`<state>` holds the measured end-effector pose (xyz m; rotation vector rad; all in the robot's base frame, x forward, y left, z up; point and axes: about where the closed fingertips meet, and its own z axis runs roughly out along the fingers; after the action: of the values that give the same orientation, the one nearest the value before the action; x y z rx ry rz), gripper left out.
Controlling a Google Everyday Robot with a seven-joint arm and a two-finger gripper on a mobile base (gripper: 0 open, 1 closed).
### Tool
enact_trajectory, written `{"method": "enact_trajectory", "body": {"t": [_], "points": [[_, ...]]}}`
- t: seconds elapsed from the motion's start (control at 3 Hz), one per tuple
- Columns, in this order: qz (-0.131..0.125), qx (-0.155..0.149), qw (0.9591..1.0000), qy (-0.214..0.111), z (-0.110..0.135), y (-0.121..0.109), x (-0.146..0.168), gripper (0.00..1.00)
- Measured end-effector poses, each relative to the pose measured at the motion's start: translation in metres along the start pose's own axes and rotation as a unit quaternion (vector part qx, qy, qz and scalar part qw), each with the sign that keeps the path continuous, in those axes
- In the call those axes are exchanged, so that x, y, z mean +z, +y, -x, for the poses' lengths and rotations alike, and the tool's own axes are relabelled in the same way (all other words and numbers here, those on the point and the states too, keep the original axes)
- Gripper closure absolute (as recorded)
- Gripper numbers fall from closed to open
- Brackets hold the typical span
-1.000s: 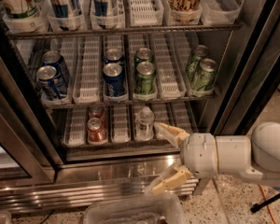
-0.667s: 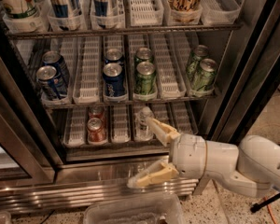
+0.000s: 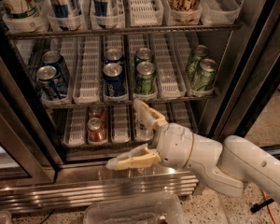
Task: Pick pepsi can from middle shelf of fridge
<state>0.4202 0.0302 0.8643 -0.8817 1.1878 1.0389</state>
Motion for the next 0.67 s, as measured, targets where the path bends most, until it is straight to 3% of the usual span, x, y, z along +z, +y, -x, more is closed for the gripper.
{"method": "enact_trajectory", "body": {"t": [0.33, 0.67], "points": [[-0.004, 0.022, 0.9997, 0.007, 0.001, -0.012, 0.028, 0.00], [-0.036, 0.064, 0.9959, 0.053, -0.011, -0.022, 0.056, 0.00]]}}
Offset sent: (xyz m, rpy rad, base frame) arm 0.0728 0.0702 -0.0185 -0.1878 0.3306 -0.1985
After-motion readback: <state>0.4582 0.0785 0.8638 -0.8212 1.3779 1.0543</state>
